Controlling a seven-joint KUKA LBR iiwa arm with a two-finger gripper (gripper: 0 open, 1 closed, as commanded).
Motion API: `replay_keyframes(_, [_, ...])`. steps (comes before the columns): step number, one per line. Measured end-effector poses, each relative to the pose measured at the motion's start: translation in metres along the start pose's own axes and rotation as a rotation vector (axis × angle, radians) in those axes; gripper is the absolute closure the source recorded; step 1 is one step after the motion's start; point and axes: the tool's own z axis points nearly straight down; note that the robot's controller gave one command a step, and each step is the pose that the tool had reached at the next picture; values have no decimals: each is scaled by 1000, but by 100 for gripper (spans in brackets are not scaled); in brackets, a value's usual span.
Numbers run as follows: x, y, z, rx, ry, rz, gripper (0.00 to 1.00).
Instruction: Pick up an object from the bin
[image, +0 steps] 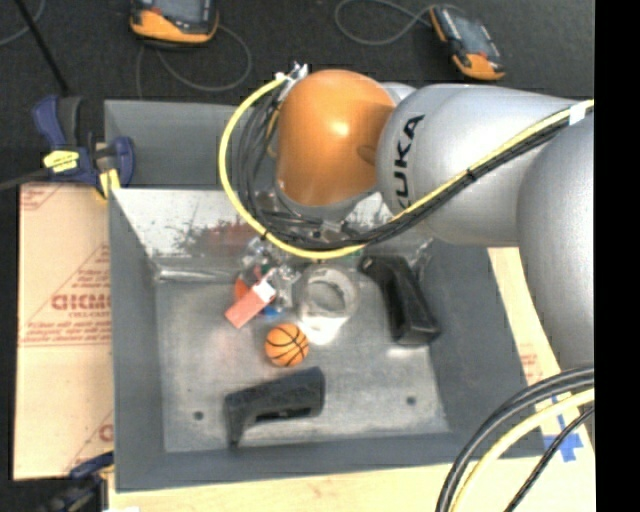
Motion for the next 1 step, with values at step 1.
replay_keyframes(1, [0,0,0,-1,0,2,100])
